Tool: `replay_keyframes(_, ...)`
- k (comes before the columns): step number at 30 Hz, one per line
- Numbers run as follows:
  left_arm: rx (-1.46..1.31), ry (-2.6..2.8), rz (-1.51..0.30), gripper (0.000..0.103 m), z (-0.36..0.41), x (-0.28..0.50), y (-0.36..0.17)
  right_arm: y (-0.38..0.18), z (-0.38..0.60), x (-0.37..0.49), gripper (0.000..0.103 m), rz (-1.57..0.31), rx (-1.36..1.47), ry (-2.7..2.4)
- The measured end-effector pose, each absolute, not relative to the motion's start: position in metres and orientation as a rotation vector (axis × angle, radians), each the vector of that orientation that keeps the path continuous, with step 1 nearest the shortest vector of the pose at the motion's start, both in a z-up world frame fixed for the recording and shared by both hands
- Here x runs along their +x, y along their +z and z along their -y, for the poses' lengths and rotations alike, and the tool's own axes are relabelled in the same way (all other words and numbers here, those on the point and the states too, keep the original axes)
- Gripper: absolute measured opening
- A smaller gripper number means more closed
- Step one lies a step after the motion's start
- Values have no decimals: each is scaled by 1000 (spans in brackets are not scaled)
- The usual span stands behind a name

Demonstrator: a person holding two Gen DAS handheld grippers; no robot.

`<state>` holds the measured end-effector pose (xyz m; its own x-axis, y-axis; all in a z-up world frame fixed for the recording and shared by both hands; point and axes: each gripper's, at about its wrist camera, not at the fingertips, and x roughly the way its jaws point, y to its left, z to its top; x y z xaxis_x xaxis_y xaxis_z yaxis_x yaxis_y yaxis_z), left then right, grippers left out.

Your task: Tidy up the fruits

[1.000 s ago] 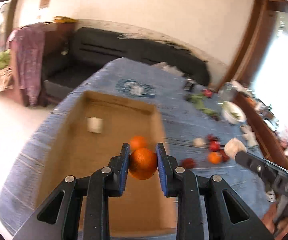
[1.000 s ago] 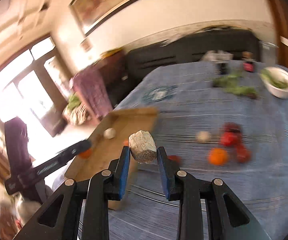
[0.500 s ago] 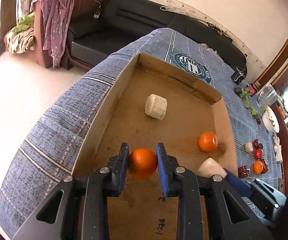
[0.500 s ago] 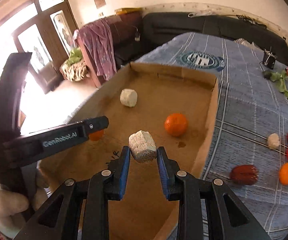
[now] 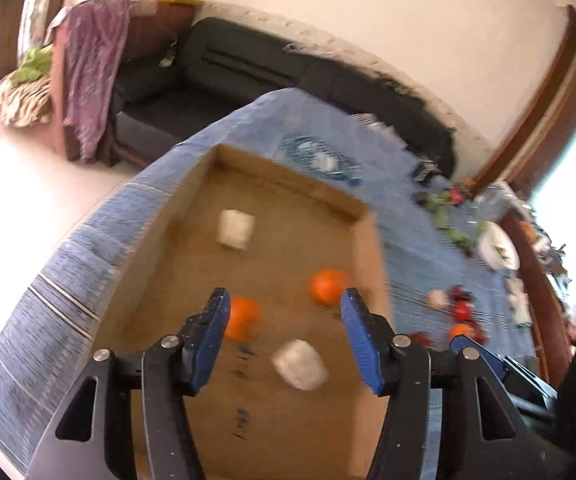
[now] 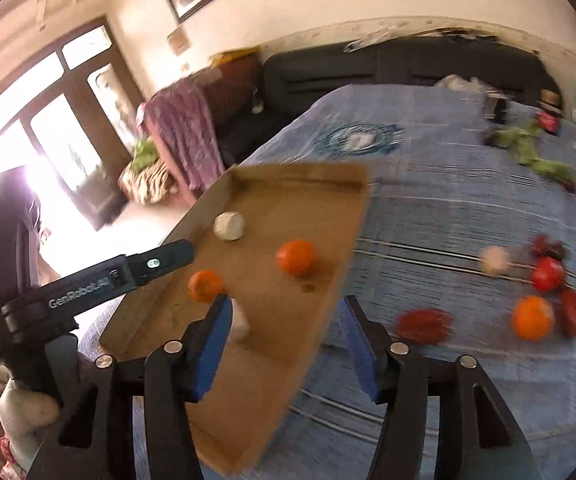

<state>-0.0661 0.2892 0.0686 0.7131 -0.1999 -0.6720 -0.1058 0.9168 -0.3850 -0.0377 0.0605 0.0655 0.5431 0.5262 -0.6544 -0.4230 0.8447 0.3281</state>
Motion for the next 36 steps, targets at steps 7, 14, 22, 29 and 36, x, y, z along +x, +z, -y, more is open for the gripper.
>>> replay_keyframes(7, -408, -219, -634, 57, -233, -119, 128, 91, 63, -102, 63, -764, 367, 487)
replay_keyframes(14, -394, -333, -489, 57, -196, -170, 192, 105, 155, -164, 79, -662, 870, 554)
replay_keyframes(22, -217, -392, -309, 57, -169, -244, 285, 226, 196, -226, 83, -533, 712, 554)
replay_keyframes(29, -86, -337, -160, 58, -163, -276, 376, 365, 235, -252, 87, -395, 393, 299)
replay_keyframes(36, -82, -244, -80, 60, -183, -277, 468, 498, 291, -279, 87, -275, 219, -90)
